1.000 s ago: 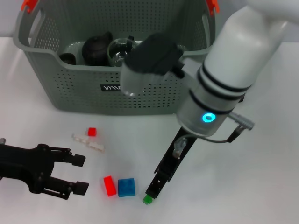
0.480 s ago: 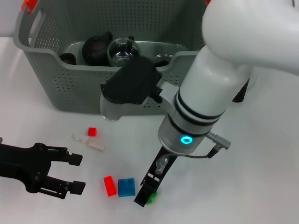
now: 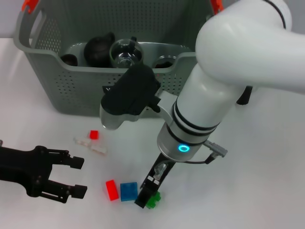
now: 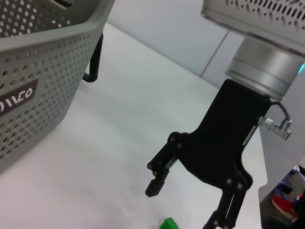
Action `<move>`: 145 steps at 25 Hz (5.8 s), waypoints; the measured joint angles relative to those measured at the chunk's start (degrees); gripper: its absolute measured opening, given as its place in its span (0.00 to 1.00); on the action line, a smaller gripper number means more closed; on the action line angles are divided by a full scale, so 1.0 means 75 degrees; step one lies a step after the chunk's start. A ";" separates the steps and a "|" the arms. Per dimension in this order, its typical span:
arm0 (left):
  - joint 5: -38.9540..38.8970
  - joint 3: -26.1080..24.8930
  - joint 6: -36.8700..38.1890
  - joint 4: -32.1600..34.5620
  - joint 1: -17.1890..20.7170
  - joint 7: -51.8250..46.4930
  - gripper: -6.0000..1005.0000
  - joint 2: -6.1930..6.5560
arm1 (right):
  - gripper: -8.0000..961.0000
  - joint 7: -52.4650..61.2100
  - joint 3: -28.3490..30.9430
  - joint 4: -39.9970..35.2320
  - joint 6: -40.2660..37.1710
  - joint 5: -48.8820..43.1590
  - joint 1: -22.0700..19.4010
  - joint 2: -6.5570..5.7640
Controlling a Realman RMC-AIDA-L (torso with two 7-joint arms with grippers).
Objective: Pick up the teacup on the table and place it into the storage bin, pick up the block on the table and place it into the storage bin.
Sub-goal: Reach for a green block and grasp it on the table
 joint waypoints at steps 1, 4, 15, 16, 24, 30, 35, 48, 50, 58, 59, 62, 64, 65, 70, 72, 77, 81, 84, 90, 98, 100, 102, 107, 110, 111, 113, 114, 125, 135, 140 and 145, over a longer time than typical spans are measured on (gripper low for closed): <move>0.0000 -0.0012 0.0000 0.0004 0.0000 0.0006 0.87 -0.0001 | 0.96 -0.0014 -0.0052 0.0003 0.0103 0.0001 -0.0002 0.0000; 0.0000 -0.0047 -0.0001 0.0022 0.0000 0.0013 0.87 -0.0006 | 0.96 -0.0097 -0.0139 0.0010 0.0294 -0.0001 -0.0029 0.0000; -0.0001 -0.0065 -0.0059 0.0055 0.0000 0.0017 0.87 -0.0050 | 0.96 -0.0304 -0.0523 0.0100 0.0397 -0.0011 -0.0094 0.0011; -0.0001 -0.0065 -0.0062 0.0055 -0.0001 0.0018 0.87 -0.0051 | 0.96 -0.0321 -0.0544 0.0119 0.0395 -0.0011 -0.0105 0.0011; -0.0001 -0.0065 -0.0082 0.0066 0.0011 0.0015 0.87 -0.0070 | 0.96 -0.0413 -0.0684 0.0187 0.0440 -0.0015 -0.0146 0.0012; -0.0001 -0.0064 -0.0082 0.0071 0.0011 0.0009 0.87 -0.0077 | 0.96 -0.0433 -0.0789 0.0189 0.0554 -0.0015 -0.0125 0.0012; -0.0001 -0.0065 -0.0082 0.0077 0.0011 0.0007 0.87 -0.0082 | 0.96 -0.0475 -0.0799 0.0189 0.0688 -0.0012 -0.0124 0.0012; -0.0001 -0.0065 -0.0105 0.0078 0.0011 0.0012 0.87 -0.0089 | 0.96 -0.0493 -0.0852 0.0231 0.0840 -0.0069 -0.0148 0.0011; -0.0001 -0.0065 -0.0107 0.0078 0.0012 0.0012 0.87 -0.0089 | 0.96 -0.0493 -0.0853 0.0238 0.0846 -0.0075 -0.0148 0.0011; -0.0001 -0.0065 -0.0118 0.0078 0.0003 -0.0025 0.87 -0.0089 | 0.96 -0.0463 -0.0850 0.0300 0.0873 -0.0256 -0.0133 0.0007; -0.0001 -0.0065 -0.0118 0.0078 0.0003 -0.0025 0.87 -0.0089 | 0.96 -0.0456 -0.0847 0.0301 0.0872 -0.0281 -0.0135 0.0004; -0.0001 -0.0065 -0.0117 0.0078 -0.0014 -0.0035 0.87 -0.0089 | 0.96 -0.0438 -0.0839 0.0281 0.0850 -0.0295 -0.0139 -0.0006; -0.0001 -0.0065 -0.0118 0.0078 -0.0021 -0.0035 0.87 -0.0089 | 0.96 -0.0423 -0.0829 0.0250 0.0808 -0.0295 -0.0139 -0.0010; -0.0001 -0.0065 -0.0117 0.0078 -0.0031 -0.0036 0.87 -0.0089 | 0.96 -0.0419 -0.0825 0.0241 0.0782 -0.0295 -0.0137 -0.0010; -0.0001 -0.0065 -0.0117 0.0078 -0.0051 -0.0048 0.87 -0.0089 | 0.96 -0.0369 -0.0818 0.0233 0.0611 -0.0292 -0.0081 -0.0007; -0.0001 -0.0065 -0.0117 0.0078 -0.0052 -0.0051 0.87 -0.0089 | 0.96 -0.0344 -0.0817 0.0230 0.0586 -0.0287 -0.0076 -0.0005; -0.0001 -0.0065 -0.0117 0.0078 -0.0056 -0.0053 0.87 -0.0089 | 0.96 -0.0350 -0.0818 0.0217 0.0575 -0.0270 -0.0072 0.0001; -0.0001 -0.0065 -0.0117 0.0069 -0.0058 -0.0053 0.87 -0.0089 | 0.83 -0.0403 -0.0827 0.0217 0.0616 -0.0174 -0.0073 0.0013; -0.0001 -0.0065 -0.0119 0.0066 -0.0059 -0.0053 0.87 -0.0089 | 0.80 -0.0454 -0.0834 0.0217 0.0642 -0.0114 -0.0096 0.0012; -0.0001 -0.0065 -0.0125 0.0065 -0.0059 -0.0053 0.87 -0.0089 | 0.79 -0.0481 -0.0841 0.0217 0.0667 -0.0074 -0.0136 0.0011; -0.0001 -0.0065 -0.0129 0.0076 -0.0059 -0.0053 0.87 -0.0096 | 0.78 -0.0481 -0.0853 0.0220 0.0619 -0.0019 -0.0136 0.0011; -0.0001 -0.0065 -0.0129 0.0077 -0.0059 -0.0053 0.87 -0.0097 | 0.78 -0.0482 -0.0853 0.0235 0.0609 -0.0019 -0.0136 0.0011; -0.0001 -0.0065 -0.0133 0.0078 -0.0059 -0.0053 0.87 -0.0099 | 0.78 -0.0486 -0.0853 0.0254 0.0603 -0.0019 -0.0136 0.0011; -0.0009 -0.0065 -0.0140 0.0078 -0.0059 -0.0053 0.87 -0.0101 | 0.78 -0.0521 -0.0853 0.0289 0.0606 -0.0020 -0.0136 0.0011; -0.0006 -0.0065 -0.0150 0.0078 -0.0059 -0.0053 0.87 -0.0104 | 0.77 -0.0565 -0.0853 0.0291 0.0622 -0.0022 -0.0136 0.0011; -0.0005 -0.0065 -0.0157 0.0078 -0.0059 -0.0053 0.87 -0.0108 | 0.77 -0.0576 -0.0853 0.0292 0.0633 -0.0022 -0.0136 0.0011; -0.0003 -0.0065 -0.0165 0.0078 -0.0059 -0.0053 0.87 -0.0114 | 0.77 -0.0592 -0.0853 0.0292 0.0657 -0.0022 -0.0136 0.0011; -0.0002 -0.0065 -0.0165 0.0078 -0.0059 -0.0053 0.87 -0.0114 | 0.77 -0.0595 -0.0853 0.0292 0.0666 -0.0022 -0.0136 0.0011; -0.0002 -0.0065 -0.0190 0.0078 -0.0068 -0.0053 0.87 -0.0112 | 0.67 -0.0678 -0.0863 0.0317 0.0684 -0.0018 -0.0136 0.0011; -0.0010 -0.0065 -0.0195 0.0078 -0.0071 -0.0053 0.87 -0.0112 | 0.50 -0.0692 -0.0865 0.0393 0.0694 -0.0008 -0.0133 0.0011; -0.0013 -0.0065 -0.0199 0.0078 -0.0071 -0.0056 0.87 -0.0112 | 0.45 -0.0692 -0.0854 0.0313 0.0617 -0.0010 -0.0131 0.0010; -0.0013 -0.0065 -0.0180 0.0065 -0.0071 -0.0109 0.87 -0.0103 | 0.45 -0.0692 -0.0816 0.0088 0.0510 -0.0045 -0.0134 -0.0048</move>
